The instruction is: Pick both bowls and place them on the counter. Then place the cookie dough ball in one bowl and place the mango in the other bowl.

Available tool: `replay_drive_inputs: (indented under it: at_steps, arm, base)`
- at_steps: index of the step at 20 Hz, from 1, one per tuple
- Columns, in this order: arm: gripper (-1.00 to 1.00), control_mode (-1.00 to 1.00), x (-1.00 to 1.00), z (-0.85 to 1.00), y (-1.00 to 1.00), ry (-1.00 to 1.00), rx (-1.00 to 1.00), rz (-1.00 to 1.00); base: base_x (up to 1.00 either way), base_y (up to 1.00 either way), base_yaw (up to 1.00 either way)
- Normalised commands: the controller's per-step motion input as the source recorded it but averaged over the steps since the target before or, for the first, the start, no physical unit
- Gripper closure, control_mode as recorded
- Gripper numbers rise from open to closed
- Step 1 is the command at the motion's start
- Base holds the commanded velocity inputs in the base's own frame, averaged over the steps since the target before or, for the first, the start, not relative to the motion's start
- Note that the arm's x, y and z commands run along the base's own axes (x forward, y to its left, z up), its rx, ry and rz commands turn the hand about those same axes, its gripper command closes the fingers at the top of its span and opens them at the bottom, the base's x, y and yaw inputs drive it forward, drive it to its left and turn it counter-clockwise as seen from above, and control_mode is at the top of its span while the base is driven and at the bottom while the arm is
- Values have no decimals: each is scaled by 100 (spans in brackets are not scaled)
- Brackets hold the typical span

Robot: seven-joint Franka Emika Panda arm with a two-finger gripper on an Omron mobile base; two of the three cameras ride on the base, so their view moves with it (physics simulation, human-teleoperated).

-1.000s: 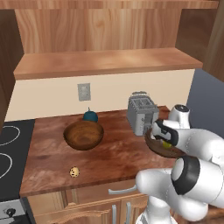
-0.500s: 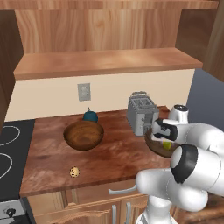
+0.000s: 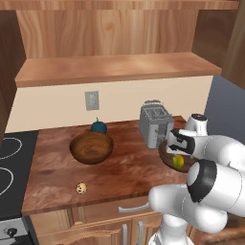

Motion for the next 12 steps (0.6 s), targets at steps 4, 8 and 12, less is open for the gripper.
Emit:
replay_drive_inputs:
  at_steps: [4,8,12]
  arm:
    - [-100,-100,-1,30,0,0,0,0]
    - [-100,-100,-26,63,0,-7,0,0]
    - [-100,-100,-49,46,18,-13,0,0]
  base:
    - [0,0,0]
    - [0,0,0]
    - [0,0,0]
